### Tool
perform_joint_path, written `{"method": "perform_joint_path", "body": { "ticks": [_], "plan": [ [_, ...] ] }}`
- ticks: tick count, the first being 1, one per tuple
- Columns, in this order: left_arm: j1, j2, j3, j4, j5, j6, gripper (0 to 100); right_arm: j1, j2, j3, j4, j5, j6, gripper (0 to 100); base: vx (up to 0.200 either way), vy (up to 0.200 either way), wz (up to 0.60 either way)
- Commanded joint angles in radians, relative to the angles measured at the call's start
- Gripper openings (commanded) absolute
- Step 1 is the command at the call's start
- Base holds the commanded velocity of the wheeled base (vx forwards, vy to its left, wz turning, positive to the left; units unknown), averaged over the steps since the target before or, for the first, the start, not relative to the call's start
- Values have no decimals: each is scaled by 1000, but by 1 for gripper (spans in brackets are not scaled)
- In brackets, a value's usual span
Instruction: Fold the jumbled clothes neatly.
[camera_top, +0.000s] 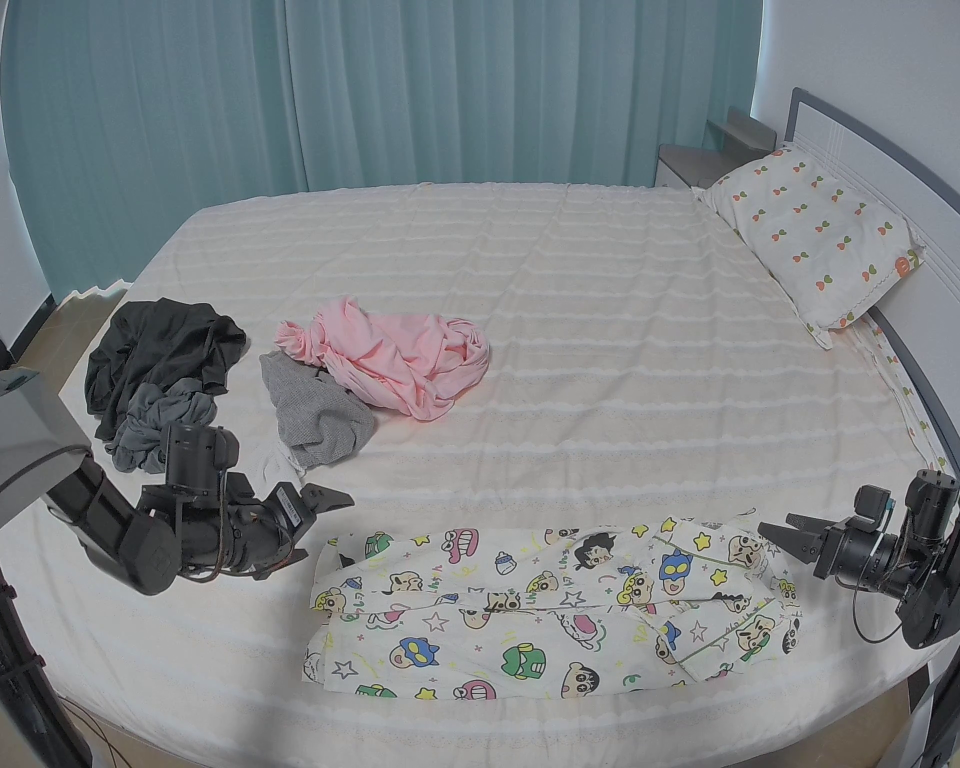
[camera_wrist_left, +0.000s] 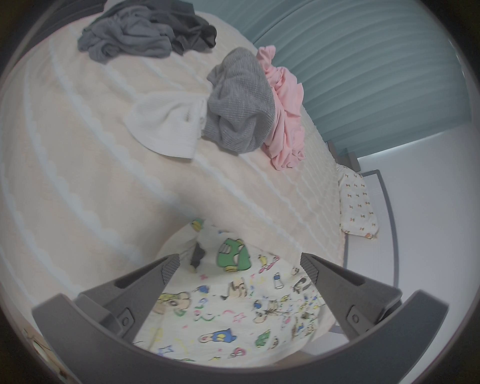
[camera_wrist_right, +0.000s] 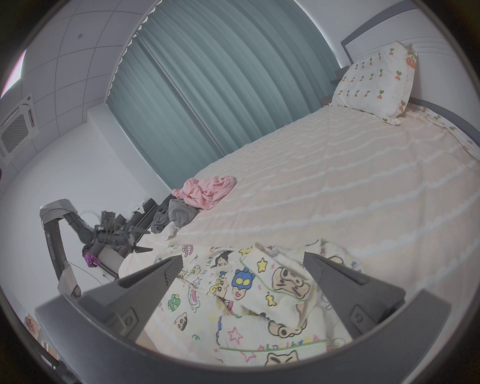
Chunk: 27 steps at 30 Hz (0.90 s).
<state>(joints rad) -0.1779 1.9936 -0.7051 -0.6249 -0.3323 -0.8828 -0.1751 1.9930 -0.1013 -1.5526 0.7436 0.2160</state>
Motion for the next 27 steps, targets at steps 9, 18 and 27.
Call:
{"method": "perform_joint_path", "body": {
  "ticks": [9, 18, 27],
  "plan": [
    [-5, 157, -65, -78, -20, -7, 100, 20, -29, 28, -11, -1, -1, 100, 0, 0, 0],
    [-9, 183, -63, -84, -16, 19, 100, 20, -31, 28, -11, -1, -1, 100, 0, 0, 0],
    [-20, 215, -68, -122, 12, 25, 100, 20, -28, 28, -11, -1, -1, 100, 0, 0, 0]
  ]
}}
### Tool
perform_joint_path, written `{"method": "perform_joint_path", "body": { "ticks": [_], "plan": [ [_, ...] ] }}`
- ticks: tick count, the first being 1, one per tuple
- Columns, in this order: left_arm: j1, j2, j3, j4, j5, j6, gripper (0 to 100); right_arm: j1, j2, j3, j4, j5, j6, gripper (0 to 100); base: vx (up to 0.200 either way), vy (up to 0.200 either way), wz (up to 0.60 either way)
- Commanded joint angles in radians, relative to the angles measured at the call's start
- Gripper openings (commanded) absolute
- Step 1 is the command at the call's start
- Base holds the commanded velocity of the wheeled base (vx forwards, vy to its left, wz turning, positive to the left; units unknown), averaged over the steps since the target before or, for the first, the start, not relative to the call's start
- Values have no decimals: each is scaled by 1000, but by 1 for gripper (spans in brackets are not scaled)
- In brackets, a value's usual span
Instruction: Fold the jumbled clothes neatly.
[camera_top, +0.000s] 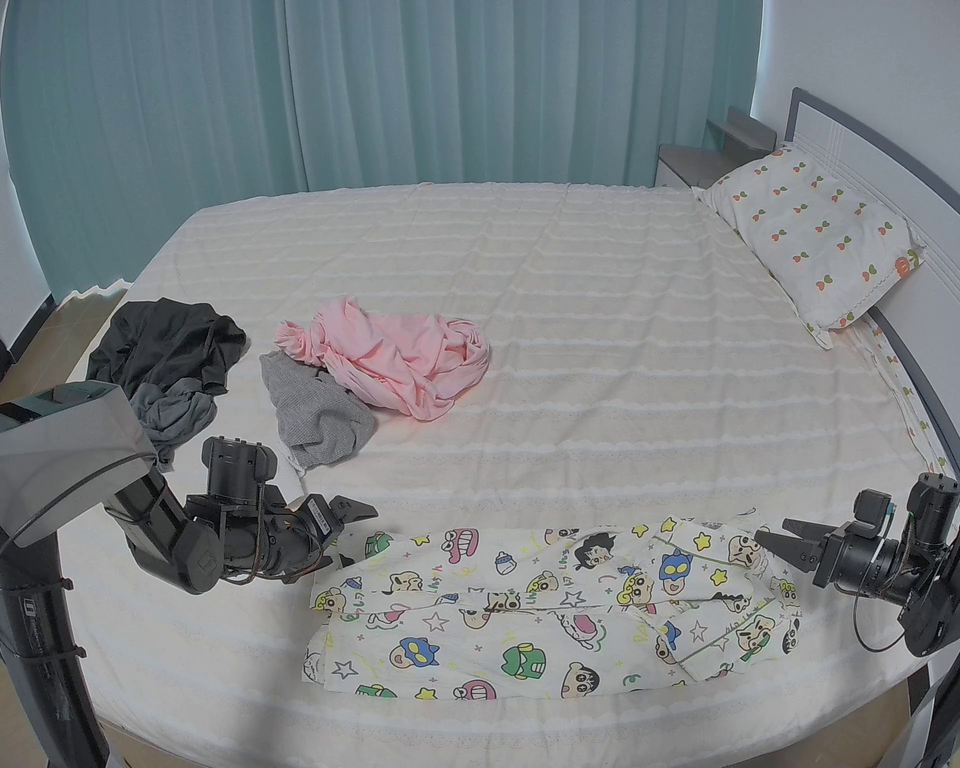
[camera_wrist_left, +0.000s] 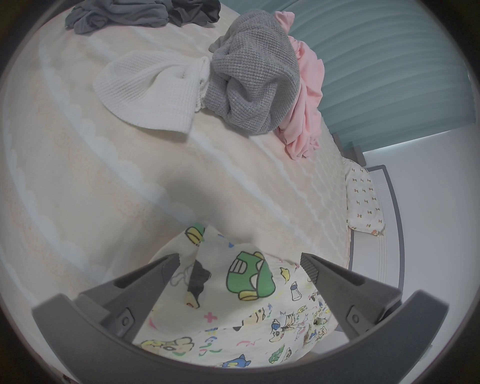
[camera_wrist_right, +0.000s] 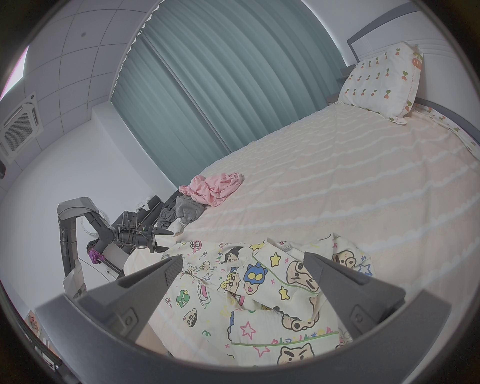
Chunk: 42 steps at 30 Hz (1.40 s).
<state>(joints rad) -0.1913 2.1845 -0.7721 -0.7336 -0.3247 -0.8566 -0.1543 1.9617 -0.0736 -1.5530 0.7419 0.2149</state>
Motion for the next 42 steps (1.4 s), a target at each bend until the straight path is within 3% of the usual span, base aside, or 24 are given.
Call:
{"method": "perform_joint_path", "body": {
  "ticks": [1, 3, 4, 10, 17, 32, 37, 40, 42],
  "plan": [
    [-8, 32, -1, -29, 4, -1, 100, -1, 3, 0, -10, 1, 0, 100, 0, 0, 0],
    [-16, 38, -1, -40, 4, -2, 100, -1, 3, 0, -10, 1, 0, 100, 0, 0, 0],
    [-19, 43, -1, -46, 6, -2, 0, -1, 3, 0, -10, 1, 0, 100, 0, 0, 0],
    [-25, 46, 2, -53, 16, -2, 0, 1, 3, 0, -10, 1, 0, 100, 0, 0, 0],
    [-23, 24, 14, -61, 102, -2, 0, 2, 3, 2, -10, 1, 0, 100, 0, 0, 0],
    [0, -40, 11, -124, 108, -1, 0, 5, 0, 5, -10, 1, -8, 100, 0, 0, 0],
    [27, -32, 1, -122, 72, -7, 0, 5, 0, 5, -10, 1, -12, 100, 0, 0, 0],
    [70, -32, 5, -116, -53, -13, 0, 7, 2, 5, -10, 1, -12, 100, 0, 0, 0],
    [88, -31, 4, -115, -93, -13, 0, 5, 3, 5, -10, 1, -12, 100, 0, 0, 0]
  ]
}}
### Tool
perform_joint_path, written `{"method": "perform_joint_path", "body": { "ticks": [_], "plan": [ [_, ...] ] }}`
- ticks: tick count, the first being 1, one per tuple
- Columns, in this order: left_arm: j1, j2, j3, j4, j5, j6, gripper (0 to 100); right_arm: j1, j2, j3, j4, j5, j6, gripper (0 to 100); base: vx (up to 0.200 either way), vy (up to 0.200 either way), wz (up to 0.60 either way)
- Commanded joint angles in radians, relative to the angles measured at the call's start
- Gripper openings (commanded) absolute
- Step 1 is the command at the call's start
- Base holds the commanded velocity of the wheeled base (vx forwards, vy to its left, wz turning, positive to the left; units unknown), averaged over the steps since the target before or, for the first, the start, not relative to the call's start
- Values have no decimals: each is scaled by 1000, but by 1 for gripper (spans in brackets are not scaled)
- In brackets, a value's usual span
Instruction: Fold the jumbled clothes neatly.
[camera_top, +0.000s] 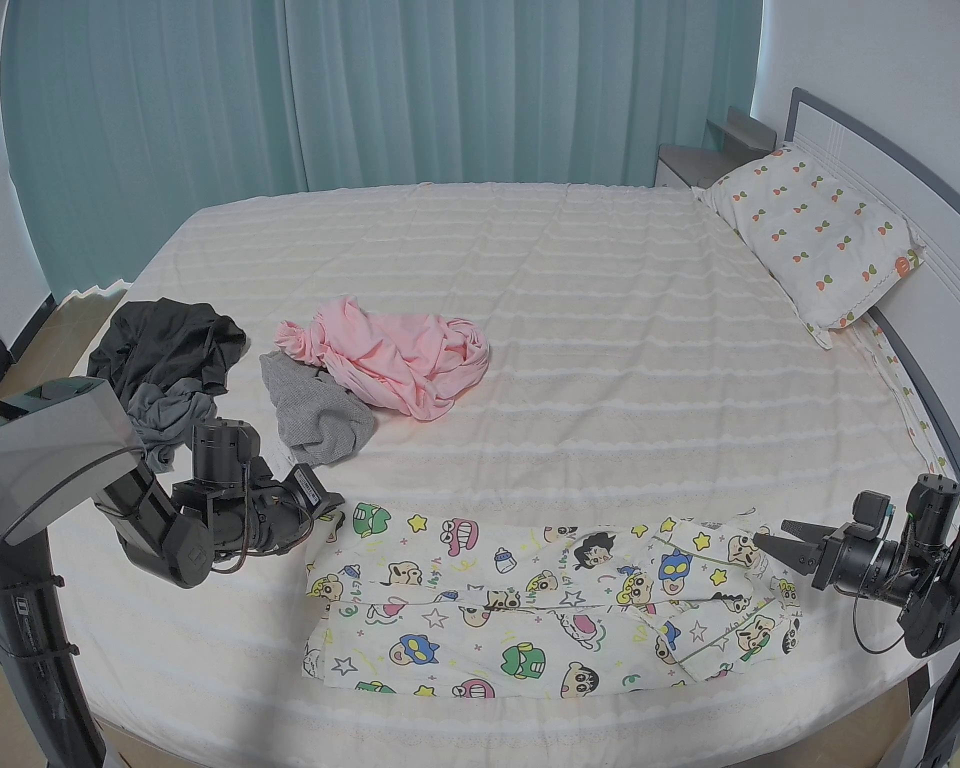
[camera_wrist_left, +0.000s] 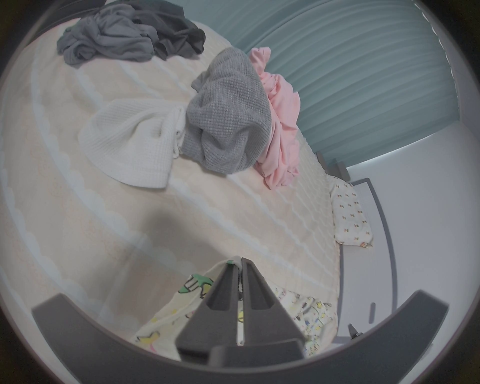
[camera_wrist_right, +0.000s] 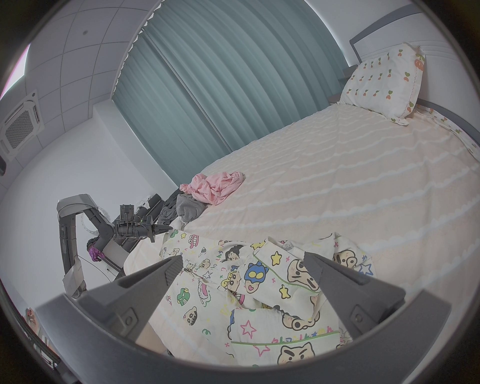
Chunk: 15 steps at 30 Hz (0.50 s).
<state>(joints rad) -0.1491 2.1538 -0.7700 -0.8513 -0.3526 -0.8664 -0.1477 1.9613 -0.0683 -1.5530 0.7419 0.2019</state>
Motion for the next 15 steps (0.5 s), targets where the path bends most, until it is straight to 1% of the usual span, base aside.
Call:
{"method": "perform_joint_path", "body": {
  "ticks": [1, 15],
  "plan": [
    [46, 0, 1, 3, -65, -3, 0, -1, 4, -1, -10, 1, 1, 100, 0, 0, 0],
    [71, 81, -26, 0, -74, -8, 0, 0, 14, -1, -10, 1, 1, 100, 0, 0, 0]
  ]
}}
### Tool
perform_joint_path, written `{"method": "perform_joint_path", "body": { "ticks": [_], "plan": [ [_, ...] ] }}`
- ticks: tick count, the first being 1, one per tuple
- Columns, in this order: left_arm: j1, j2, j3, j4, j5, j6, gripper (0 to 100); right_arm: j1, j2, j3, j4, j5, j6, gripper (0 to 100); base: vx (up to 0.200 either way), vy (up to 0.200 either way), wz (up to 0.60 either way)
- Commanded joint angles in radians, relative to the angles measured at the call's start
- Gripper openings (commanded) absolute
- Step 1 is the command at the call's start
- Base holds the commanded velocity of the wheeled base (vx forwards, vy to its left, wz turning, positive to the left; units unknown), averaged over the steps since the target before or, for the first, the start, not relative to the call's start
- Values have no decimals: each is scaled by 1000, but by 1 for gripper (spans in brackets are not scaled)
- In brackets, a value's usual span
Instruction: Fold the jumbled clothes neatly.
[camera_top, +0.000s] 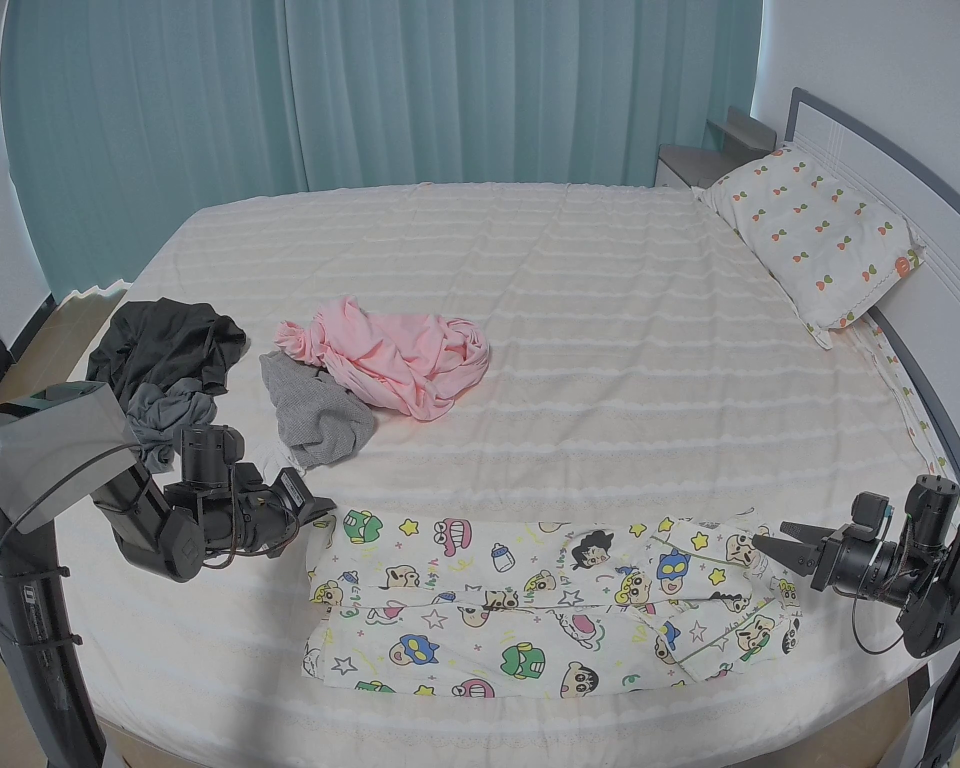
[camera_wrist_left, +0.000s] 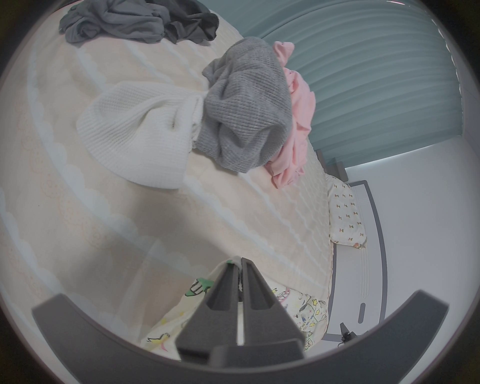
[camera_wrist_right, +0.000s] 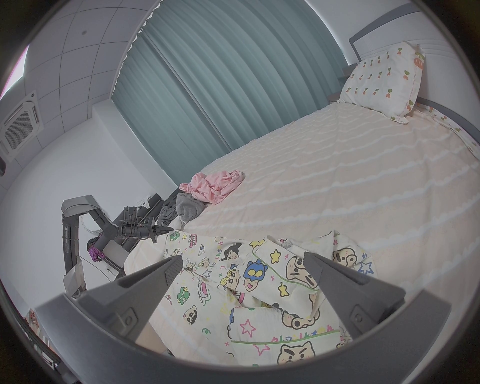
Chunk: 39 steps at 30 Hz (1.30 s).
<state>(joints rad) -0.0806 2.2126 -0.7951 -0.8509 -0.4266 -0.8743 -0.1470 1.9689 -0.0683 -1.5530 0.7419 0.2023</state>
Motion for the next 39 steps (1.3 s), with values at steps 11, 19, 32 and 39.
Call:
{"method": "perform_joint_path", "body": {
  "ticks": [11, 19, 32, 39],
  "plan": [
    [90, -7, 13, 1, 5, 1, 100, -3, 10, -7, -10, 1, 5, 100, 0, 0, 0],
    [145, -140, 96, -2, 2, 1, 100, -8, 50, -25, -9, 1, 9, 100, 0, 0, 0],
    [239, -648, 462, 7, 11, -81, 100, -43, 251, -102, -7, -7, 5, 100, 0, 0, 0],
    [240, -656, 501, -1, 6, -195, 100, 1, 295, -142, -7, -9, 5, 100, 0, 0, 0]
  ]
}}
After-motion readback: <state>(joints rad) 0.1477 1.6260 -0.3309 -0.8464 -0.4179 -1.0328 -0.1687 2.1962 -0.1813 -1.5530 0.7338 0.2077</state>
